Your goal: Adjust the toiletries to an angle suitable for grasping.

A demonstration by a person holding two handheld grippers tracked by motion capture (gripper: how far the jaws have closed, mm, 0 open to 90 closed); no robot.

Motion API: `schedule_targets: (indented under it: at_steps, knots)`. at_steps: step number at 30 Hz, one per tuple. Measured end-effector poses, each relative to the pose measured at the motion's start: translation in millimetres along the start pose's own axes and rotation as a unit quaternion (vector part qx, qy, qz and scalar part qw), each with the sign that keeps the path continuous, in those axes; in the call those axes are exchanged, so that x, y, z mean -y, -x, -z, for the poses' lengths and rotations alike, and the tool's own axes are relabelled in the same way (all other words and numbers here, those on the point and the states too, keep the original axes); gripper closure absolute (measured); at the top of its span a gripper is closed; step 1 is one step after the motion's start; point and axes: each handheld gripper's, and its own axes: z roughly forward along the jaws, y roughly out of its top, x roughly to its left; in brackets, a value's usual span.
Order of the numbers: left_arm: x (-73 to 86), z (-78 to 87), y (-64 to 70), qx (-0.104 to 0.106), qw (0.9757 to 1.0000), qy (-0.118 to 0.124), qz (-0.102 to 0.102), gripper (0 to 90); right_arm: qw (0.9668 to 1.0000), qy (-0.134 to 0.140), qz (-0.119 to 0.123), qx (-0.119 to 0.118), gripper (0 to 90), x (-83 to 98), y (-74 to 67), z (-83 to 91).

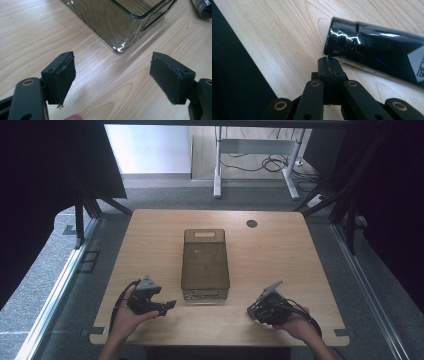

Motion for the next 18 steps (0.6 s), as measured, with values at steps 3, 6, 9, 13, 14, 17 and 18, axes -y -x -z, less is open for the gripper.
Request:
schedule_targets:
  at_steps: [3, 6, 9, 13, 14, 17, 18]
  knots:
    - [0.7, -0.8, -0.8, 0.000, 1.0000, -0.002, 0.000, 21.2, 1.0000, 0.004, -0.002, 0.000, 90.0, -2.5, 0.3, -0.9]
    - [0.5, -0.1, -0.8, 0.000, 1.0000, -0.001, 0.000, 21.3, 1.0000, 0.007, -0.005, 0.005, 89.9, -7.4, 1.8, -2.9]
    - [0.4, 0.0, -0.3, -0.001, 1.0000, -0.001, 0.000, 21.3, 0.9999, 0.009, -0.008, 0.005, 89.9, -10.4, 2.4, -3.8]
    - [0.9, -1.7, -1.3, 0.001, 1.0000, -0.003, 0.001, 21.3, 0.9998, 0.012, -0.016, 0.010, 90.0, -18.3, 5.1, -6.9]
    - [1.1, -2.1, -1.3, 0.001, 1.0000, -0.004, 0.001, 21.3, 0.9998, 0.012, -0.016, 0.010, 90.0, -18.3, 5.1, -6.9]
    - [1.1, -2.3, -1.1, 0.001, 1.0000, -0.004, 0.001, 21.2, 0.9996, 0.013, -0.022, 0.012, 89.9, -24.2, 6.7, -10.0]
    - [1.1, -2.3, -1.1, 0.001, 1.0000, -0.004, 0.001, 21.3, 0.9996, 0.013, -0.022, 0.012, 89.9, -24.2, 6.7, -10.0]
